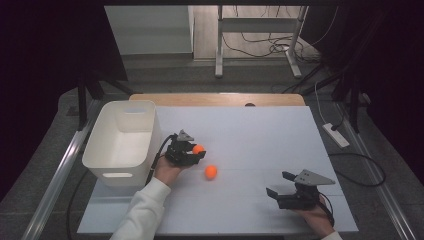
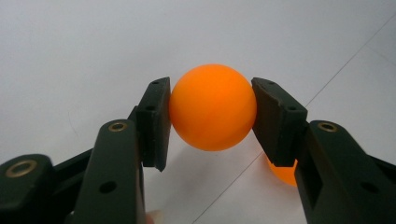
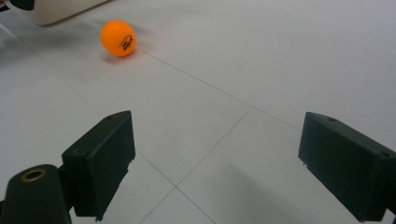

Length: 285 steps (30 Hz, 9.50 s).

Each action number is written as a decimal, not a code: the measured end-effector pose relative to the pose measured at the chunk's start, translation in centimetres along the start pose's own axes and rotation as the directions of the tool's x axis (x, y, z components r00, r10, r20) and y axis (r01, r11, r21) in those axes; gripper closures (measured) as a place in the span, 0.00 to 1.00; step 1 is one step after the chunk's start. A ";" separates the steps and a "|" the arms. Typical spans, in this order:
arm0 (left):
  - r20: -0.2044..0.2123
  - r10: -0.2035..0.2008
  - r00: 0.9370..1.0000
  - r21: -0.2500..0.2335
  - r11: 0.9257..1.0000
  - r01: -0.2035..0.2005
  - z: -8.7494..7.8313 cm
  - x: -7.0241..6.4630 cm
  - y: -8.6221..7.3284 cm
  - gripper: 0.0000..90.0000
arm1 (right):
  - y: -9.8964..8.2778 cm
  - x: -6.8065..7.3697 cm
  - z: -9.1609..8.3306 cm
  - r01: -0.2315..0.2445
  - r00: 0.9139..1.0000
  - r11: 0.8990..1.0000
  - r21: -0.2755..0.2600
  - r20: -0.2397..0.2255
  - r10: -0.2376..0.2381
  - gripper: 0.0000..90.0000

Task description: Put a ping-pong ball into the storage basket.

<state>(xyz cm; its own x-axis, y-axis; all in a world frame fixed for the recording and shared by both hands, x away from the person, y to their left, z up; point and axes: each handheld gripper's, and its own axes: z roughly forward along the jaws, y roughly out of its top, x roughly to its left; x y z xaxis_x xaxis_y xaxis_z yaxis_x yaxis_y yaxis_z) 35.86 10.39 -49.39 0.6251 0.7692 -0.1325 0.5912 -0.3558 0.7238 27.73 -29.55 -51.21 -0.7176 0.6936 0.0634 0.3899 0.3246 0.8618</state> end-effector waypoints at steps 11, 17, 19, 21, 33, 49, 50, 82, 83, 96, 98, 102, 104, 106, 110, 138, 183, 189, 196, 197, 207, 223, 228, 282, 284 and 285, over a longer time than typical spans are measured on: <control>-0.001 0.016 1.000 -0.028 0.999 -0.016 -0.9 -0.3 -0.1 0.56 | 0.0 0.0 0.0 0.000 1.000 1.000 -0.002 -0.001 0.000 0.12; -0.001 0.020 1.000 -0.046 0.999 -0.021 -1.4 -0.5 0.0 0.56 | 0.0 0.1 -0.1 0.001 1.000 1.000 -0.004 -0.001 -0.001 0.12; 0.001 0.020 1.000 -0.052 0.998 -0.020 -1.5 -0.5 0.1 0.56 | 0.0 0.1 -0.1 0.002 1.000 1.000 -0.004 -0.002 -0.002 0.12; 0.003 0.020 1.000 -0.057 0.998 -0.020 -1.7 -0.6 0.1 0.56 | 0.0 0.1 -0.1 0.002 1.000 1.000 -0.004 -0.001 -0.002 0.12; 0.005 0.036 0.999 -0.097 0.995 -0.036 -2.9 -0.8 0.6 0.56 | 0.0 0.1 -0.1 0.001 1.000 1.000 -0.003 0.001 -0.001 0.12; 0.016 0.042 0.999 -0.159 0.986 -0.039 -4.5 -1.4 1.0 0.56 | 0.0 0.1 -0.1 0.002 1.000 1.000 -0.003 0.000 -0.002 0.12; 0.018 0.041 0.999 -0.164 0.986 -0.037 -4.6 -1.4 1.0 0.56 | 0.0 0.1 -0.1 0.002 1.000 1.000 -0.003 0.001 -0.002 0.12; 0.016 0.069 0.997 -0.249 0.966 -0.063 -7.5 -2.2 1.7 0.56 | 0.0 0.1 -0.1 0.004 1.000 1.000 -0.004 0.003 -0.004 0.12; 0.017 0.070 0.997 -0.252 0.966 -0.063 -7.7 -2.2 1.7 0.56 | 0.0 0.1 -0.1 0.004 1.000 1.000 -0.004 0.003 -0.004 0.12; 0.026 0.075 0.997 -0.304 0.951 -0.063 -9.3 -2.1 1.8 0.56 | 0.0 0.1 -0.1 0.005 1.000 1.000 -0.005 0.003 -0.005 0.12; 0.024 0.075 0.997 -0.313 0.948 -0.063 -9.5 -2.0 1.9 0.56 | 0.0 0.1 -0.1 0.003 1.000 1.000 -0.006 0.004 -0.003 0.12; 0.021 0.074 0.997 -0.320 0.945 -0.063 -10.0 -2.0 1.9 0.56 | 0.0 0.1 -0.1 0.003 1.000 1.000 -0.006 0.003 -0.003 0.12; 0.019 0.074 0.997 -0.329 0.942 -0.064 -10.2 -2.0 2.0 0.56 | 0.0 0.1 -0.1 0.004 1.000 1.000 -0.005 0.003 -0.004 0.12; 0.019 0.076 0.997 -0.333 0.941 -0.065 -10.4 -2.0 2.0 0.56 | 0.0 0.1 -0.1 0.005 1.000 1.000 -0.005 0.005 -0.005 0.12; 0.016 0.074 0.997 -0.336 0.940 -0.064 -10.6 -2.0 2.2 0.56 | 0.0 0.1 -0.1 0.003 1.000 1.000 -0.006 0.007 -0.003 0.12; -0.039 0.032 0.999 -0.348 0.937 -0.044 -12.4 -0.6 3.1 0.56 | 0.2 0.1 0.0 0.008 1.000 1.000 -0.007 0.009 -0.008 0.12; -0.132 -0.072 0.989 -0.348 0.937 0.022 -14.8 2.6 1.8 0.56 | 0.2 0.1 0.0 0.005 1.000 1.000 -0.011 0.013 -0.005 0.12; -0.155 -0.091 0.984 -0.347 0.937 0.032 -14.9 3.2 1.5 0.56 | 0.2 0.1 0.0 0.006 1.000 1.000 -0.010 0.013 -0.006 0.12; -0.166 -0.106 0.980 -0.357 0.933 0.041 -15.2 3.6 1.2 0.56 | 0.2 0.1 0.0 0.007 1.000 1.000 -0.008 0.015 -0.007 0.12; -0.166 -0.106 0.980 -0.357 0.933 0.041 -15.2 3.6 1.2 0.56 | 0.2 0.1 0.0 0.006 1.000 1.000 -0.009 0.014 -0.006 0.12; -0.180 -0.124 0.976 -0.361 0.931 0.052 -15.7 4.2 0.8 0.56 | 0.2 0.1 0.0 0.009 1.000 1.000 -0.010 0.016 -0.009 0.12; -0.211 -0.162 0.964 -0.360 0.930 0.078 -16.5 5.6 0.1 0.56 | 0.2 0.1 -0.1 0.005 1.000 1.000 -0.008 0.018 -0.005 0.12; -0.226 -0.175 0.958 -0.358 0.930 0.086 -16.8 6.1 -0.2 0.56 | 0.2 0.1 -0.1 0.006 1.000 1.000 -0.008 0.019 -0.006 0.12; -0.298 -0.179 0.937 -0.180 0.975 0.129 -16.9 7.6 0.0 0.40 | 0.3 0.2 0.1 0.011 1.000 1.000 -0.007 0.016 -0.011 0.12; -0.295 -0.182 0.938 -0.189 0.973 0.129 -16.9 7.6 0.0 0.34 | 0.3 0.2 0.1 0.011 1.000 1.000 -0.007 0.016 -0.011 0.12; -0.289 -0.180 0.940 -0.196 0.972 0.127 -17.0 7.6 -0.1 0.34 | 0.3 0.2 0.1 0.011 1.000 1.000 -0.006 0.017 -0.011 0.12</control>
<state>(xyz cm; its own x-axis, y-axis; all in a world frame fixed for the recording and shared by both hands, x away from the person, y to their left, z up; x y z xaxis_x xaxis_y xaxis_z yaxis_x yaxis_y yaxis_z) 31.89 25.27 -38.91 0.3337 0.9408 -0.0595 0.5542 -0.1448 0.8197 27.79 -29.25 -51.04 -0.7122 0.7005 0.0454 0.3780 0.3283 0.8657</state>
